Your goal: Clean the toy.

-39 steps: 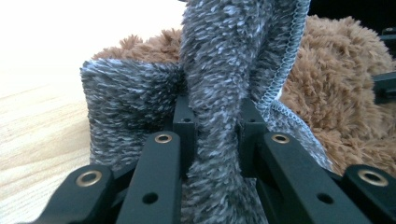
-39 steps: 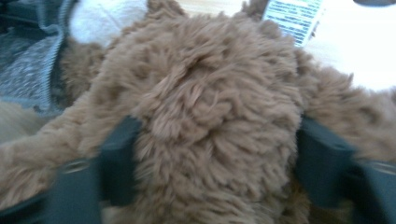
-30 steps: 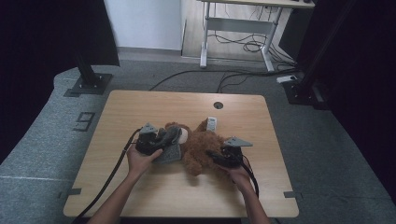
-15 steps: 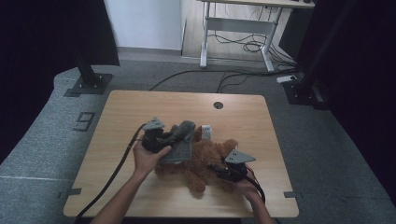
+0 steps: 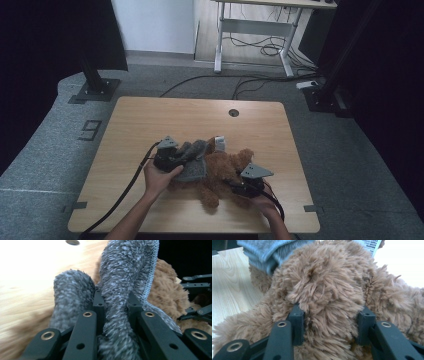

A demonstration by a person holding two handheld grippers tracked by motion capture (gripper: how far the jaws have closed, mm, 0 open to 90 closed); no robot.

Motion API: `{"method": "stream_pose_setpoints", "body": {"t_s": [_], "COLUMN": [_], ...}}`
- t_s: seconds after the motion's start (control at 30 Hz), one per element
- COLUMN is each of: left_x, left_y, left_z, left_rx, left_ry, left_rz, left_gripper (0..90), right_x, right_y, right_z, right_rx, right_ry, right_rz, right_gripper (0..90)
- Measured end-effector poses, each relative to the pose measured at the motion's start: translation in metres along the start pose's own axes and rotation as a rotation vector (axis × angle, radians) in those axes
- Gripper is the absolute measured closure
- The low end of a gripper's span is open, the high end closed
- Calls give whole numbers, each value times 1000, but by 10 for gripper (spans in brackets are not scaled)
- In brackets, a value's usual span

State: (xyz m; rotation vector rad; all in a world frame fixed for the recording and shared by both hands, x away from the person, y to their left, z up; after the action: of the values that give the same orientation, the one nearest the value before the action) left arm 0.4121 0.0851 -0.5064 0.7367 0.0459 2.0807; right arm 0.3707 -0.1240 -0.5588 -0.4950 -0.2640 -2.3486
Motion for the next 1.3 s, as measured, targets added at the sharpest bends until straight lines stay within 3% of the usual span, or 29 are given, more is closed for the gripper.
{"method": "stream_pose_setpoints", "body": {"t_s": [0.27,0.43,0.5,0.6,0.73,0.8,0.87,0.97,1.03,1.1,1.17,1.3], "left_x": [25,30,27,19,20,25,33,45,49,49,46,17], "left_y": [-42,-65,-74,-78,-73,-72,-72,-61,-49,-30,-14,24], "left_z": [-23,-47,-63,-86,-93,-89,-78,-50,-28,-4,12,38], "left_rx": [101,160,180,213,202,197,194,151,111,78,42,-28], "left_ry": [21,-21,-76,-136,-108,-92,-48,26,58,98,109,69], "left_rz": [54,94,119,103,79,79,77,62,43,-14,-44,-117], "left_gripper": [756,758,758,757,757,756,757,757,755,755,755,753], "right_x": [-1,-1,-1,-1,-1,-1,-1,-1,-1,-1,-1,-1], "right_y": [1,1,2,3,4,4,5,5,5,6,5,5], "right_z": [0,0,0,-1,-1,-1,-1,-1,-1,-1,-1,-1], "right_rx": [-28,-32,-37,-48,-52,-55,-59,-58,-60,-66,-60,-58], "right_ry": [5,4,5,6,5,6,6,8,8,8,9,9], "right_rz": [-2,-6,-5,-4,0,3,4,5,7,11,9,10], "right_gripper": [535,535,534,534,534,534,534,533,532,532,532,531]}}
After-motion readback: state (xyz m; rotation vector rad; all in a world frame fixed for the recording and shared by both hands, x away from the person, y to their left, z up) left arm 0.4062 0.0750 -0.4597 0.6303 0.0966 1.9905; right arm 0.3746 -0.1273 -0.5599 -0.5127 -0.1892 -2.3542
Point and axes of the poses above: each handheld gripper's, and its own axes: x roughly backward along the jaws, z roughly out of its top, y roughly to its right, the point moved 8 cm from there along -x, roughly forward along the jaws, and after that the axes turned 8 degrees about -z, right-handed, at the moved point
